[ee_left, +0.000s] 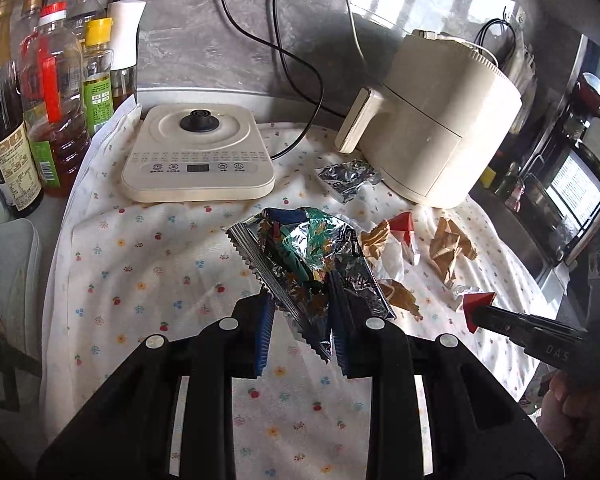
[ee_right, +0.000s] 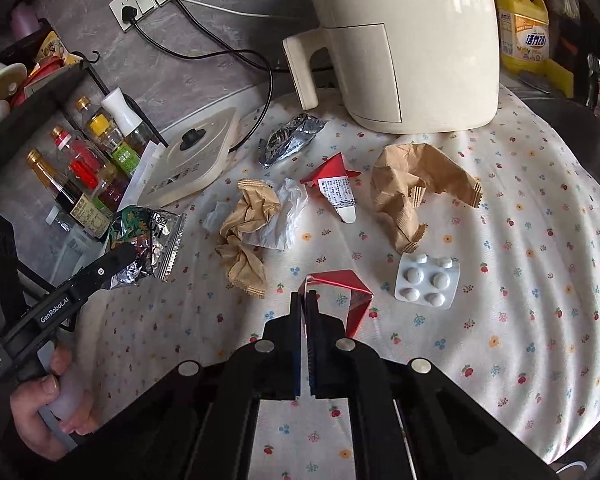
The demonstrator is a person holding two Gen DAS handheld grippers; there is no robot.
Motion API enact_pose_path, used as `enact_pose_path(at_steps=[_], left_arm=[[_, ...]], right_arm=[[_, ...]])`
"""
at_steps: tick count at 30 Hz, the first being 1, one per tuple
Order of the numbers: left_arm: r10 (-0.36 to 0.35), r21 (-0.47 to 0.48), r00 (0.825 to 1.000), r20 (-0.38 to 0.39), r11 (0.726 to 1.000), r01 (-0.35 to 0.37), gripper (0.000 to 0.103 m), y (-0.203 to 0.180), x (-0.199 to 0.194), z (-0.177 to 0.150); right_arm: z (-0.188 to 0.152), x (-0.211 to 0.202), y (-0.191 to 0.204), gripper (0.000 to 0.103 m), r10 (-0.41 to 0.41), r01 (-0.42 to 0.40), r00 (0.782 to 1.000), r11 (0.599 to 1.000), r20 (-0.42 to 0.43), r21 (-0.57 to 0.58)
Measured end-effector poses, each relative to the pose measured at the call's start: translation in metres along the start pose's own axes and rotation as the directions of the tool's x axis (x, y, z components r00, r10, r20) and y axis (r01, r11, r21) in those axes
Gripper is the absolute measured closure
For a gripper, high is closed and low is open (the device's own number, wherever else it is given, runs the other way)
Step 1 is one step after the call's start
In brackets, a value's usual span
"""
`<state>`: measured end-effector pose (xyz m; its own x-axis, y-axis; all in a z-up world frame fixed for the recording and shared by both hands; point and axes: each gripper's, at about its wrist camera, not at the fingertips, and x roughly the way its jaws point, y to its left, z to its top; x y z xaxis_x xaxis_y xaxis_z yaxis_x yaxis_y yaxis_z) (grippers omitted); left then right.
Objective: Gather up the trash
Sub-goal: 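Grasp the green snack wrapper with the left tool while the right tool grasps red folded paper, then carry both items to the white bin and open both tools over it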
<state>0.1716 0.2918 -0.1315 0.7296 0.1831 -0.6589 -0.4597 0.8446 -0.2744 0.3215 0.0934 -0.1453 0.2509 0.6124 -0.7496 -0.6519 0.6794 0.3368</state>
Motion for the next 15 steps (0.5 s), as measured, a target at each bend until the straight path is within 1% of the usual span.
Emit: enact_pose_path(at_steps=[3,8,12,15], left_arm=[[-0.024,0.017,1.000,0.016,1.000,0.024,0.077,-0.023,-0.006,0.002],[-0.084,0.072,0.996,0.033,0.994,0.082,0.077,-0.073,-0.014,0.000],[-0.142,0.104,0.990,0.023,0.985,0.139,0.077,-0.116,-0.018,-0.009],[-0.184,0.135,0.983,0.001,0.974,0.182,0.077,-0.152,-0.018,-0.020]], right_arm=[[-0.007,-0.031,-0.012,0.100,-0.007,0.007,0.999,1.000,0.039,0.009],[-0.026,-0.080,-0.050,0.100,-0.059,0.054,0.995,0.996,0.076,0.064],[-0.046,-0.117,-0.085,0.100,-0.109,0.099,0.990,0.989,0.092,0.115],[-0.063,-0.143,-0.113,0.099,-0.150,0.132,0.983,0.978,0.103,0.160]])
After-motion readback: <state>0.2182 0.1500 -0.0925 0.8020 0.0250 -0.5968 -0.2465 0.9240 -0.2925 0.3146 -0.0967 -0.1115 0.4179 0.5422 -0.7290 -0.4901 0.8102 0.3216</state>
